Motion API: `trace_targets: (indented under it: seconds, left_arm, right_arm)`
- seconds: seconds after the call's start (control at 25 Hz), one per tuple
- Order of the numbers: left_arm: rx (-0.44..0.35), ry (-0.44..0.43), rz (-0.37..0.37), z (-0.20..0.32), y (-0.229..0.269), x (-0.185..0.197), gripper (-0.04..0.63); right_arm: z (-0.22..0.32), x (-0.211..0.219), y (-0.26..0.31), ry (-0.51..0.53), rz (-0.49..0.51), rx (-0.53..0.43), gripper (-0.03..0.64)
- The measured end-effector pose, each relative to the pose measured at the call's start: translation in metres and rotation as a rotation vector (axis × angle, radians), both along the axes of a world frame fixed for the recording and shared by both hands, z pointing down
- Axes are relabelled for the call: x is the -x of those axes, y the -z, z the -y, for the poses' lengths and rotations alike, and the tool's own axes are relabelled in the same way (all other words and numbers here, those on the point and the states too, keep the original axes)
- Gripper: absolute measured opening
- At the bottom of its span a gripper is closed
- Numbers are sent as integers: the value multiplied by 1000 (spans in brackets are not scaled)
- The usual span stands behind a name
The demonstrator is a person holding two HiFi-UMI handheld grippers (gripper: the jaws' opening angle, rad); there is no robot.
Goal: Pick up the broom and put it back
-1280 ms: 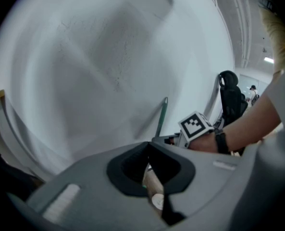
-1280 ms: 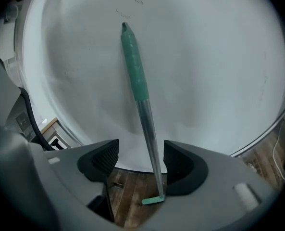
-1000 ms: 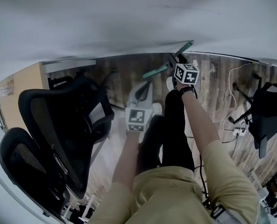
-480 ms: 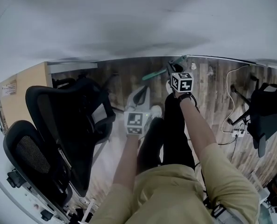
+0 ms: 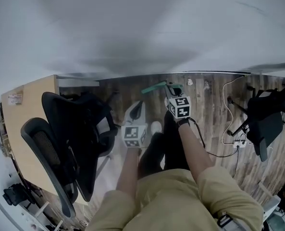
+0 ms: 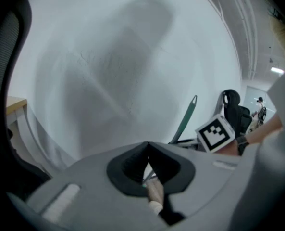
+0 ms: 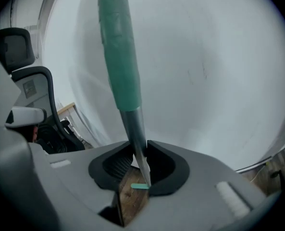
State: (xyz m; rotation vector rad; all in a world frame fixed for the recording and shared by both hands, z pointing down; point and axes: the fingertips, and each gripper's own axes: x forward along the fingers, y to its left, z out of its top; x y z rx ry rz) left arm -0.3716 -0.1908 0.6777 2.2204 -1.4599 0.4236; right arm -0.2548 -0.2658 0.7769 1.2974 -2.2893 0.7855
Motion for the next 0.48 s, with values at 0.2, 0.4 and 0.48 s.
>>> trace_targets:
  seconds: [0.2,0.4,0.48]
  left_arm:
    - [-81,-2,-4,1,61,-6,2]
    - [-172,-7,-30,-5,132,-15,2]
    - [-209,-19,-33,-12,160,-19,2]
  right_arm:
    - [-11,-23,97,-104,55,-101,89]
    - [-32,-33,204,-125,50,-252,89]
    - [-46,-35,247,-115,34,-324,89]
